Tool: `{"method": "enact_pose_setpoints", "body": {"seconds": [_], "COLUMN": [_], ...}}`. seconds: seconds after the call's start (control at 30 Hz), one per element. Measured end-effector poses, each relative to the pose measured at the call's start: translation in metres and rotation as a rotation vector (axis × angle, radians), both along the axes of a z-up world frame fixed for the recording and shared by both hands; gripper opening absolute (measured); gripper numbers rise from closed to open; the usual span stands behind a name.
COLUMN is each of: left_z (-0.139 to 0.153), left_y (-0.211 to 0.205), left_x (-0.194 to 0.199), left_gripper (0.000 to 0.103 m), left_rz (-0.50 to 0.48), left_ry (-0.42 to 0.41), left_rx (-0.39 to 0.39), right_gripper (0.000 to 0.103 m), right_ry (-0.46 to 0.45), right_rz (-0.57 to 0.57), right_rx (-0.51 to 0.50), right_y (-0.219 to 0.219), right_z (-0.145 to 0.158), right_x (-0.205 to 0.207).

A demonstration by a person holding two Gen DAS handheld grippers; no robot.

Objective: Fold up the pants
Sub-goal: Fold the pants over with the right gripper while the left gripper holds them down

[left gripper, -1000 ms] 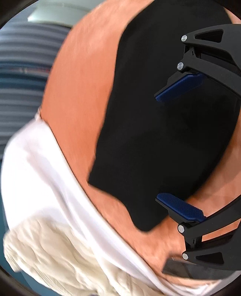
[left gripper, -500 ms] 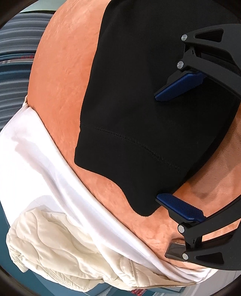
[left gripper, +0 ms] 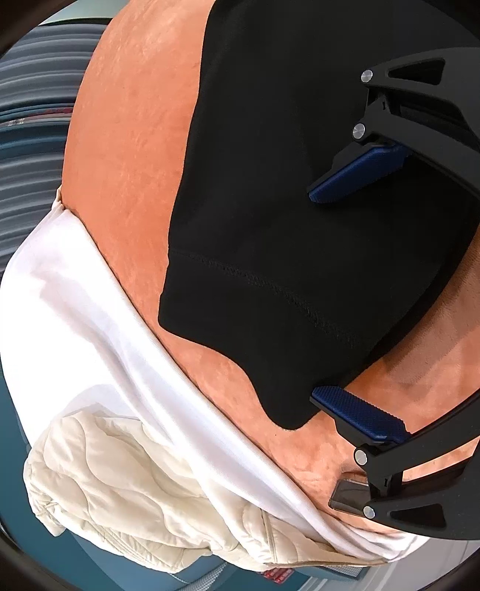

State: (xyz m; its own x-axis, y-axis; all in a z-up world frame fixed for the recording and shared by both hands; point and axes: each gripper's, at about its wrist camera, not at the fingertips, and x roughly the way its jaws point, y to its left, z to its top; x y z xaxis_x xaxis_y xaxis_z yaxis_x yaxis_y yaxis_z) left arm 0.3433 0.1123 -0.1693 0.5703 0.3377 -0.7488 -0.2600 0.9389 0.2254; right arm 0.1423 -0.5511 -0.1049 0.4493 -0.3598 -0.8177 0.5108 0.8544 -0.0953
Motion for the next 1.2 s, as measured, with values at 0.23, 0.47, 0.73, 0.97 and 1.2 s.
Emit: {"method": "enact_pose_setpoints", "body": {"seconds": [0.23,0.47,0.73,0.97,1.2], "left_z": [0.007,0.017,0.014,0.015,0.027], "left_y": [0.002,-0.014,-0.025,-0.024,-0.020], "left_x": [-0.003,-0.012,-0.009,-0.013,-0.022], "left_gripper": [0.098,0.098,0.098,0.098,0.098], "left_rz": [0.000,-0.083,-0.134,-0.144,-0.157], "left_ry": [-0.048,-0.129,-0.115,-0.109,-0.138], "left_rx": [-0.054,-0.055,-0.057,-0.084,-0.160], "right_gripper": [0.030,0.049,0.036,0.020,0.020], "right_ry": [-0.142,-0.176,-0.233,-0.275,-0.336], "right_rz": [-0.191,-0.230,-0.201,-0.201,0.103], "right_rx": [0.086,0.221,0.269,0.303,0.294], "right_y": [-0.075,-0.110,-0.110,-0.090,0.034], "right_z": [0.029,0.003,-0.006,0.015,0.083], "right_x": [-0.056,-0.071,-0.080,-0.069,0.006]}}
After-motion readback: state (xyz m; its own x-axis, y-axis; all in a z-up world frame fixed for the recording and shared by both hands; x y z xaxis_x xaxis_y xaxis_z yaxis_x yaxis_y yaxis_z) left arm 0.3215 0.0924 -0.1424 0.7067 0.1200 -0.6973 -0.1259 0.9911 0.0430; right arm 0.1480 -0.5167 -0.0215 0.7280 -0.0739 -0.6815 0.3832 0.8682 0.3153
